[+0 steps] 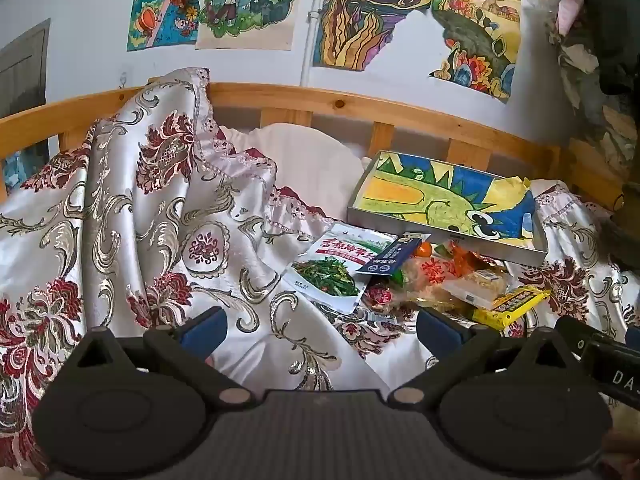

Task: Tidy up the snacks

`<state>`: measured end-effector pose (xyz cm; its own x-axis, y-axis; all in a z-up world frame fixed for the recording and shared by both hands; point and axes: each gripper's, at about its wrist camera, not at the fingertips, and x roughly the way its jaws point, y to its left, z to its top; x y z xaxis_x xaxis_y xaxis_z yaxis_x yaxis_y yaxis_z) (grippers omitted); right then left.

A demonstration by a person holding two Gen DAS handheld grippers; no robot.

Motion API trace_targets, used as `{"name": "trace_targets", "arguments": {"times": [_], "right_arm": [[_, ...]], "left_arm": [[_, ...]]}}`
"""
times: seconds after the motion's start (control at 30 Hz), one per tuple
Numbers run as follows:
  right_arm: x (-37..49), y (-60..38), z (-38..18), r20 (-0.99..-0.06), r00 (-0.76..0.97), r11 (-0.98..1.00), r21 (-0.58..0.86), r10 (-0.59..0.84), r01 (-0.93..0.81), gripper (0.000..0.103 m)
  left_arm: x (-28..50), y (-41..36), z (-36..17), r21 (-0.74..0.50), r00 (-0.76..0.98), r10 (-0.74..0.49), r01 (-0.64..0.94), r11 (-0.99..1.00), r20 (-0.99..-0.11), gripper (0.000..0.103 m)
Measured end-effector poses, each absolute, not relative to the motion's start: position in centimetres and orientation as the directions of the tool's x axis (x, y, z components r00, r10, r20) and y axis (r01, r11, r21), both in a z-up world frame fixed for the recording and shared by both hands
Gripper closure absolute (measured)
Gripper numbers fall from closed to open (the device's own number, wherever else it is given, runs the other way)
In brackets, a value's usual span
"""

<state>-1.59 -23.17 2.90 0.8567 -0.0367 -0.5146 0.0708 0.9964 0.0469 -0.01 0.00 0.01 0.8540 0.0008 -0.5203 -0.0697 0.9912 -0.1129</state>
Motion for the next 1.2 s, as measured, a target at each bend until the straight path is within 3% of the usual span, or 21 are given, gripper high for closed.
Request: {"name": "trace_targets", "arguments": {"times": [1.2], "right_arm": [[-1.53, -23.38, 2.76, -0.52, 0.853, 0.995, 0.067, -0.027, 0.073, 0.001]], "left_arm": [[-0.02, 0.42, -0.56, -0.135, 0.838, -0.002, -0.085, 0.987, -0.546, 0.0]]}}
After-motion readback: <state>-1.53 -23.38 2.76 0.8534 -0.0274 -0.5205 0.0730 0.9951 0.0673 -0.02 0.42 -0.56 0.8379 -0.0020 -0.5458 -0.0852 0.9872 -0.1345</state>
